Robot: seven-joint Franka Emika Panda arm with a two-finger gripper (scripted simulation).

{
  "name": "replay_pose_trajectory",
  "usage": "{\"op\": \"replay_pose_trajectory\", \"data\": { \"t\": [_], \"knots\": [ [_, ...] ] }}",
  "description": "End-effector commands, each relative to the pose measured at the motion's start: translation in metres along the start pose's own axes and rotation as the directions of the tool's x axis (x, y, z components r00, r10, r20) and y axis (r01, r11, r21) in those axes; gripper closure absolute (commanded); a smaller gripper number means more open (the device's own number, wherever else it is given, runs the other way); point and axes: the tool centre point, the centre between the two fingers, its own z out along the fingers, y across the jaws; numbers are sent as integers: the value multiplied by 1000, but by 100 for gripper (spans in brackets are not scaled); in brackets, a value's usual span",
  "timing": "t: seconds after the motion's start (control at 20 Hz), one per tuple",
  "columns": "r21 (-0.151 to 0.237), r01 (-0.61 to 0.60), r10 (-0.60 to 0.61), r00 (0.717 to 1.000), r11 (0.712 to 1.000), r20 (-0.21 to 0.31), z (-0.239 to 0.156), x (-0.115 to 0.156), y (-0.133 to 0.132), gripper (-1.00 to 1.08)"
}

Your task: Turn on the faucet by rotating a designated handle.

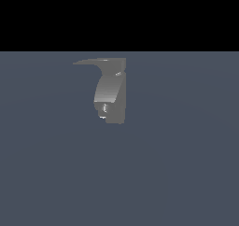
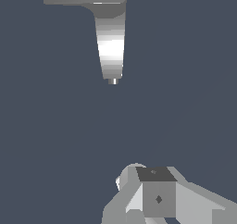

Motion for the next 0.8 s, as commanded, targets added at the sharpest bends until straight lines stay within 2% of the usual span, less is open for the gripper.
{"op": "replay_pose_trajectory", "data": {
  "t": [0.0, 0.35, 0.75],
  "knots": [
    [1, -40, 40, 999, 999, -1, 5, 3, -11, 108],
    [5, -175, 175, 985, 985, -3, 23, 17, -45, 108],
    [11, -328, 328, 945, 945, -6, 43, 40, -84, 108]
  ]
}}
